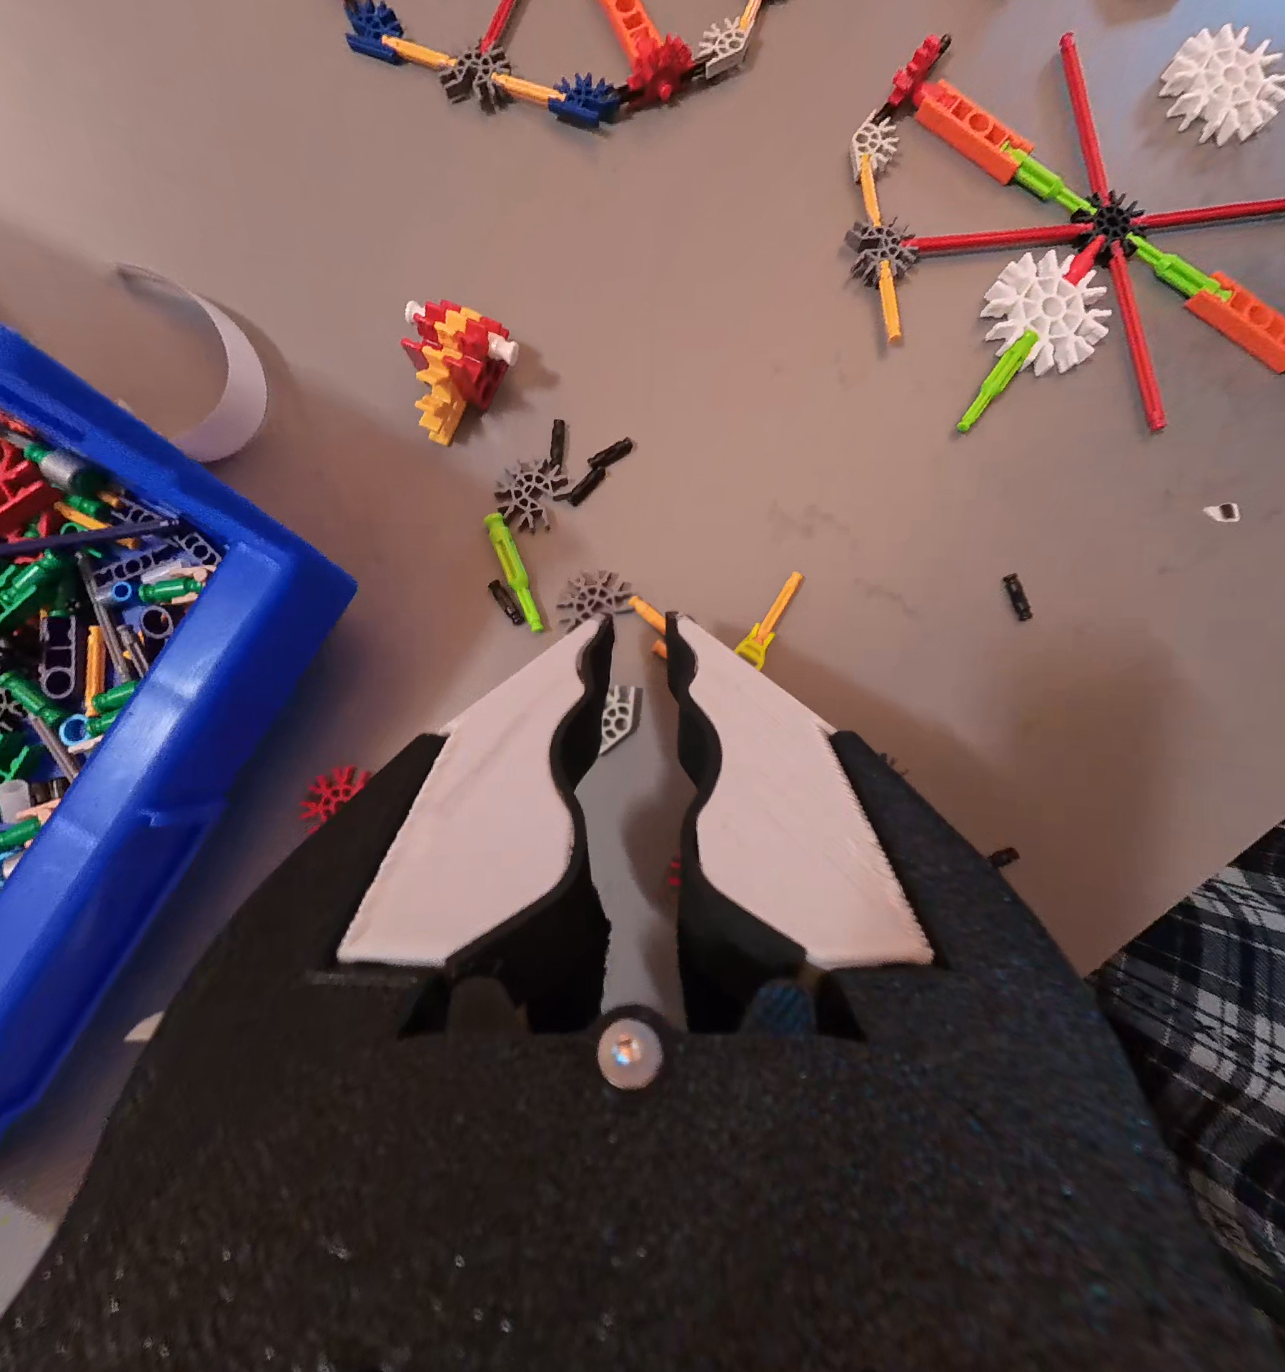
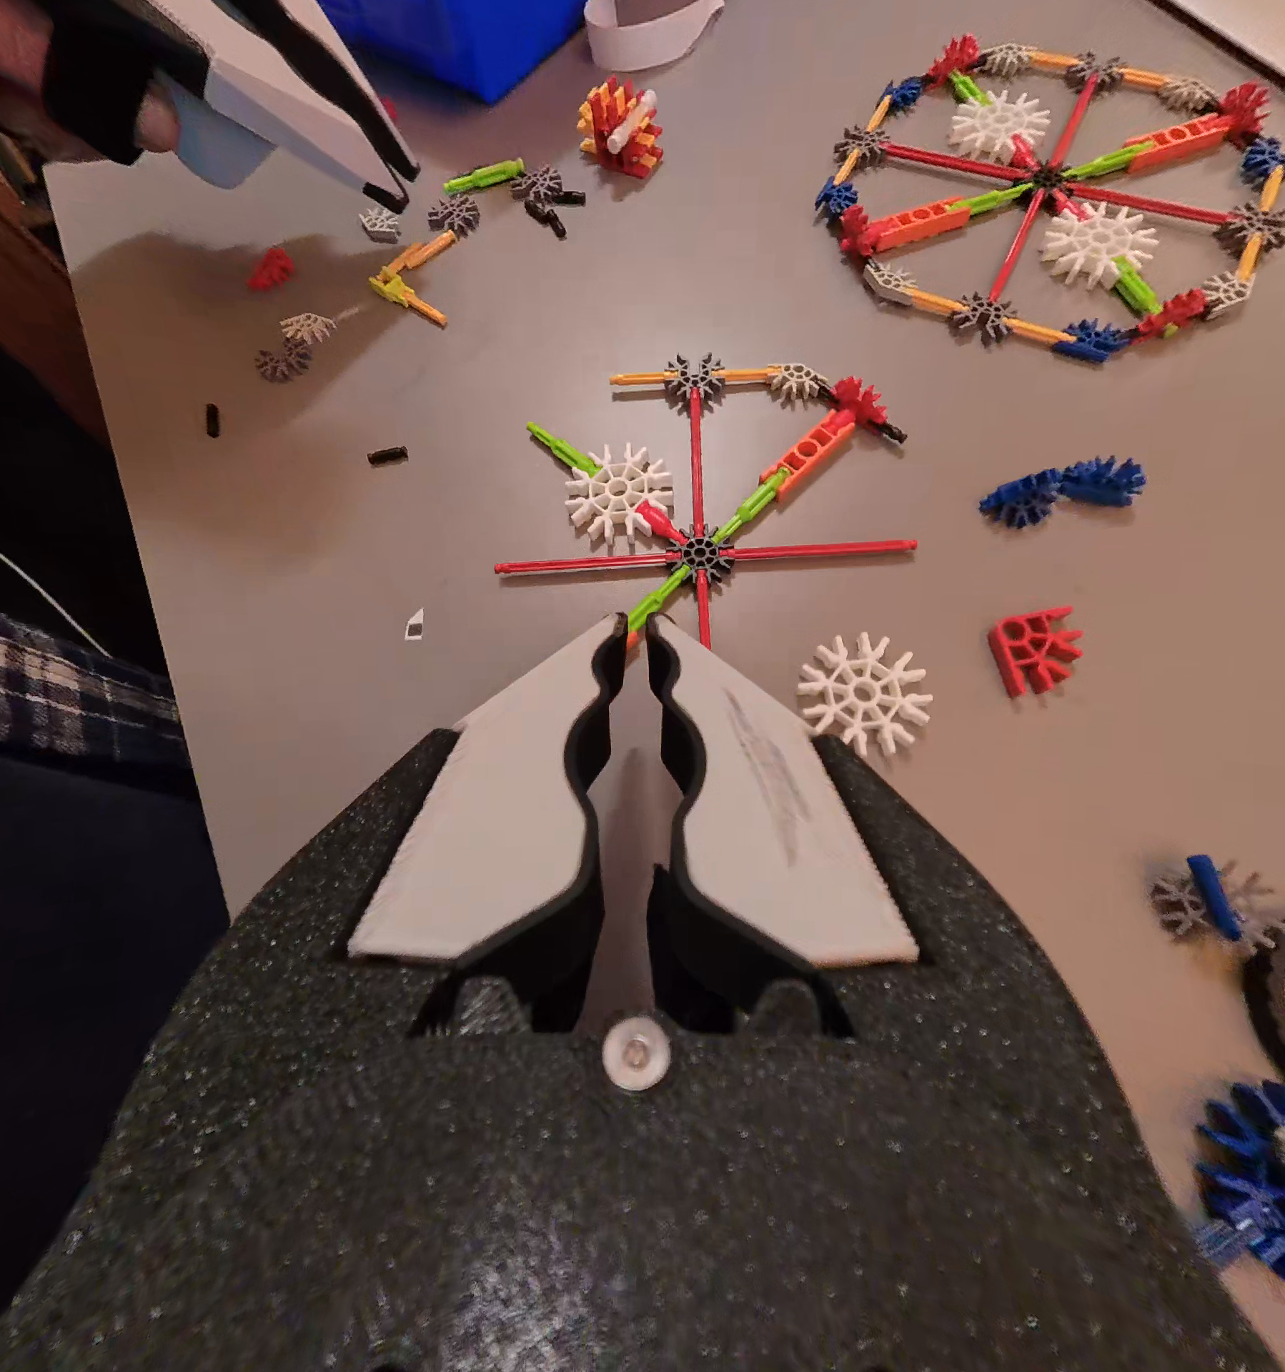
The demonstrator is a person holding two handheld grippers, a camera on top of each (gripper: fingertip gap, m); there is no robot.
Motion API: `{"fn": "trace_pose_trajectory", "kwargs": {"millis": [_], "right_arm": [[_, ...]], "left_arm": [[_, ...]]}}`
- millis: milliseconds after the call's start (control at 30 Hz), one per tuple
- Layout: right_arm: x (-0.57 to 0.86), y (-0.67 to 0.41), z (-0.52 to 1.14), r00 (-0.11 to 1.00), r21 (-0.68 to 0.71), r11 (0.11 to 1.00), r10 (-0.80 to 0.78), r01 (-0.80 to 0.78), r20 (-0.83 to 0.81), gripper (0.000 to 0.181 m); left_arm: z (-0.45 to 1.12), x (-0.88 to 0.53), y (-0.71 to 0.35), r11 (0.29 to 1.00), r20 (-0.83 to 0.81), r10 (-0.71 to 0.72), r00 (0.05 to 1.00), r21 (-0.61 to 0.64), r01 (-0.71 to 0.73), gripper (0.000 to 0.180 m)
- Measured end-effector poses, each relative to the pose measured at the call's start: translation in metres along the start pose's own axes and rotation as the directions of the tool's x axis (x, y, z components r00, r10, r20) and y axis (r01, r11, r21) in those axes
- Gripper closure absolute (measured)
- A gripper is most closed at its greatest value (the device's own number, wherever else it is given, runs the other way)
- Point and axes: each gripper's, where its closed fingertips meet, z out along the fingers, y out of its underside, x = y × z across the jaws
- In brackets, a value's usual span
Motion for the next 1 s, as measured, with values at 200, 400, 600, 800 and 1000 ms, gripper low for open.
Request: {"fn": "trace_pose_trajectory", "kwargs": {"millis": [200, 400, 600, 800, 1000], "right_arm": [[-0.004, 0.015, 0.008, 1.0, -0.016, 1.0, 0.015, -0.015, 0.021, 0.176], [-0.004, 0.014, 0.006, 0.999, -0.005, 0.999, 0.036, -0.036, 0.036, 0.175], [-0.002, 0.016, 0.007, 0.996, -0.017, 0.997, 0.071, -0.071, 0.047, 0.174], [-0.004, 0.019, 0.008, 0.996, -0.036, 0.997, 0.068, -0.067, 0.058, 0.174], [-0.005, 0.019, 0.007, 0.996, -0.039, 0.997, 0.067, -0.065, 0.06, 0.174]], "left_arm": [[0.001, 0.007, 0.001, 1.0, -0.011, 0.026, 1.0, -0.009, -0.026, 0.166], [0.002, 0.008, 0.005, 0.999, -0.011, 0.028, 1.0, -0.021, -0.029, 0.164], [0.0, -0.001, 0.009, 0.999, 0.01, 0.016, 1.0, -0.033, -0.016, 0.163], [0.0, -0.025, 0.005, 1.0, 0.109, -0.025, 0.994, -0.008, 0.026, 0.167], [0.009, -0.039, 0.002, 0.995, 0.132, -0.101, 0.986, 0.013, 0.1, 0.174]]}}
